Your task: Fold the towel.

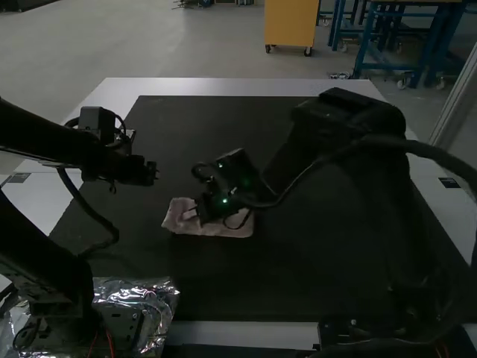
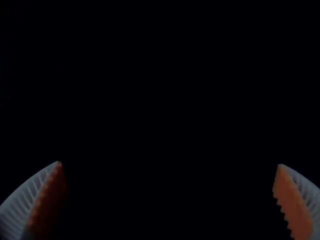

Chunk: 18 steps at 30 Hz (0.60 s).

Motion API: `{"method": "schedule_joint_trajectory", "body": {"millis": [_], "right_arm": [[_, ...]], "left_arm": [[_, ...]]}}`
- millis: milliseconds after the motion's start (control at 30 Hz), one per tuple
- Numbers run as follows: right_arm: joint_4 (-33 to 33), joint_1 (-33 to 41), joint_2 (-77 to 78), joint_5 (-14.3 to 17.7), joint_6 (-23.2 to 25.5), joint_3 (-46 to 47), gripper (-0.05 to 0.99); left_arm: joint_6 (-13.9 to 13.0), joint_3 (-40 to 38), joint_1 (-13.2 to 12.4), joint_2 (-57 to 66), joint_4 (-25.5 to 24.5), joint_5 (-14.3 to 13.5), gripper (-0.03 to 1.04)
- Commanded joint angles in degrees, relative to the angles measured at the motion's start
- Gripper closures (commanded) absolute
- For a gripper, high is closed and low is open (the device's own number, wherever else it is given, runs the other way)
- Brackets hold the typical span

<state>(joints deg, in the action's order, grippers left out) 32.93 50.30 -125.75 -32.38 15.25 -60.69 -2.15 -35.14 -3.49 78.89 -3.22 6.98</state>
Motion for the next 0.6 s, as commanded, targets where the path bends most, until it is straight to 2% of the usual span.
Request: {"method": "schedule_joint_trajectory", "body": {"millis": [0,167,400,500,567], "right_arm": [[0.5,0.5,-0.5,-0.8,0.7,-1.4,0.96],[0.1,-0.6,3.3,-1.2,2.2,-1.2,0.96],[-4.6,-5.4,16.9,-1.2,3.5,-0.7,0.95],[-7.4,-8.2,22.5,-0.9,3.3,-0.2,0.77],[-8.5,-10.3,26.4,-0.1,3.3,0.1,0.60]], "left_arm": [[-0.7,-1.4,-0.7,-1.8,0.1,-0.4,0.04],[-0.6,-2.0,-0.5,-3.2,-0.1,-0.4,0.04],[-0.3,-6.8,-0.3,-5.0,-2.2,-0.5,0.04],[-0.2,-9.3,0.1,-5.7,-3.1,-0.8,0.04],[-0.2,-11.0,0.7,-6.4,-3.2,-1.4,0.04]]}}
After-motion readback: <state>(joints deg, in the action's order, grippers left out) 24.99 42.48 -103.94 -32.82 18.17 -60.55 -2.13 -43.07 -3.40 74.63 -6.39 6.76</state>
